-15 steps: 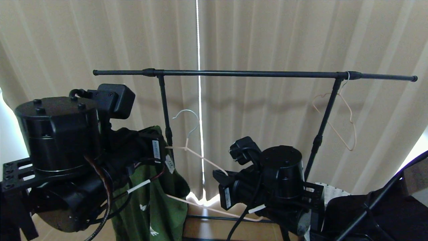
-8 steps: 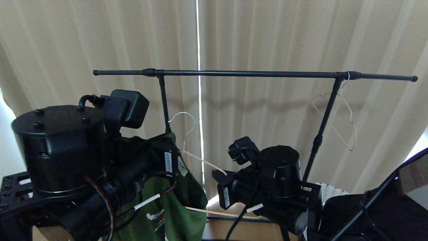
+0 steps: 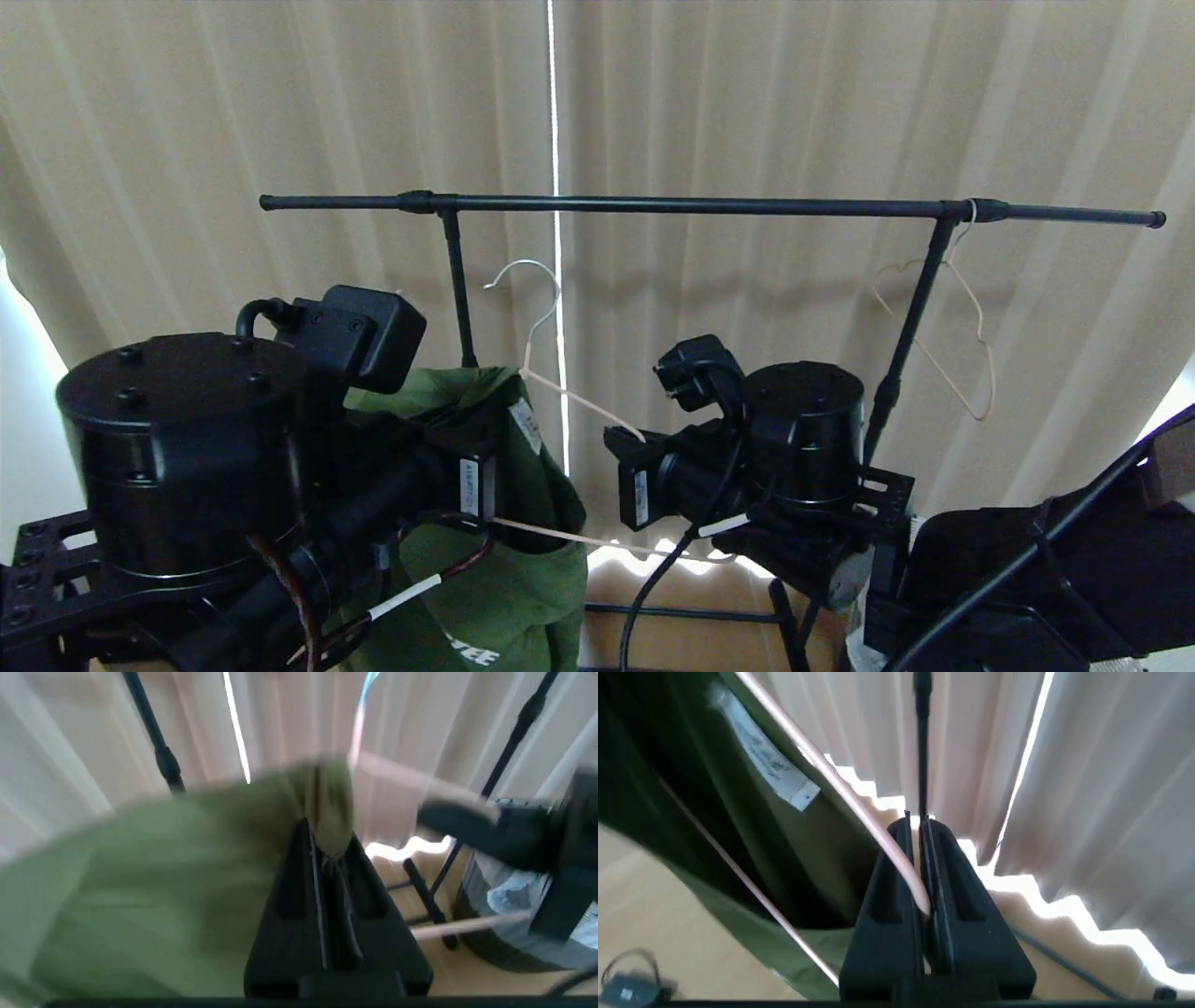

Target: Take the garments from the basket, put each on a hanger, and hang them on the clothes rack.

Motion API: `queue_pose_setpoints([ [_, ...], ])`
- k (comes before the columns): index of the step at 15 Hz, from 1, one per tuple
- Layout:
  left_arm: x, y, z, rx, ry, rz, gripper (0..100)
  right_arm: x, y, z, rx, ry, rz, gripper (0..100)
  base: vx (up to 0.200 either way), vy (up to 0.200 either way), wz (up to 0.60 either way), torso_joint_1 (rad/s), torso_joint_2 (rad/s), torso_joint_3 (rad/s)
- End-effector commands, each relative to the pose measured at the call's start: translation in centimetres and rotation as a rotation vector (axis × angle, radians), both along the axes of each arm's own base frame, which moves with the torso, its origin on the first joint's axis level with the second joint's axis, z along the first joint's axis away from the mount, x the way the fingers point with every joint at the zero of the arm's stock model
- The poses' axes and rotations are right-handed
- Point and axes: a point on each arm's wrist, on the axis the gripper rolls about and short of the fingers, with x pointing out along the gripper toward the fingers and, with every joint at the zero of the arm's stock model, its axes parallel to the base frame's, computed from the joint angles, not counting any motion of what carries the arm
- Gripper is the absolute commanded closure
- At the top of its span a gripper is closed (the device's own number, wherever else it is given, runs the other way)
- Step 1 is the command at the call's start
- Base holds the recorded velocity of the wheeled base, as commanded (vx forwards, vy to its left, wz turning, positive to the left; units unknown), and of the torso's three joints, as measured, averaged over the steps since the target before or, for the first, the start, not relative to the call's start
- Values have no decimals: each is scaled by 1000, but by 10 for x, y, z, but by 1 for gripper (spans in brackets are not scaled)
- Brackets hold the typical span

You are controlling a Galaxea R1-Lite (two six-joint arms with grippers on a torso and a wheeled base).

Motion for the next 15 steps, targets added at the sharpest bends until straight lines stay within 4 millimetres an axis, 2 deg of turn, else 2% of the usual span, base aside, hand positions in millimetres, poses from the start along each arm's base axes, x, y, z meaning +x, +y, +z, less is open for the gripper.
queue_pose_setpoints([
  [1,-1,3,4,-14,-10,3,100,1,-4,16,39,-35,-11,100,0,0,0,0,0,0],
  [4,-5,7,9,-34,-22,-6,100,2,-7,24,57,-54,-20,100,0,0,0,0,0,0],
  [5,-7,8,11,-46,-24,-28,0,2,-7,25,60,-57,-20,100,0,0,0,0,0,0],
  [10,-21,18,29,-120,-57,-202,0,15,-22,30,70,-73,-79,100,0,0,0,0,0,0],
  [15,-29,29,35,-126,-93,-203,0,23,-44,41,68,-101,-138,100,0,0,0,0,0,0],
])
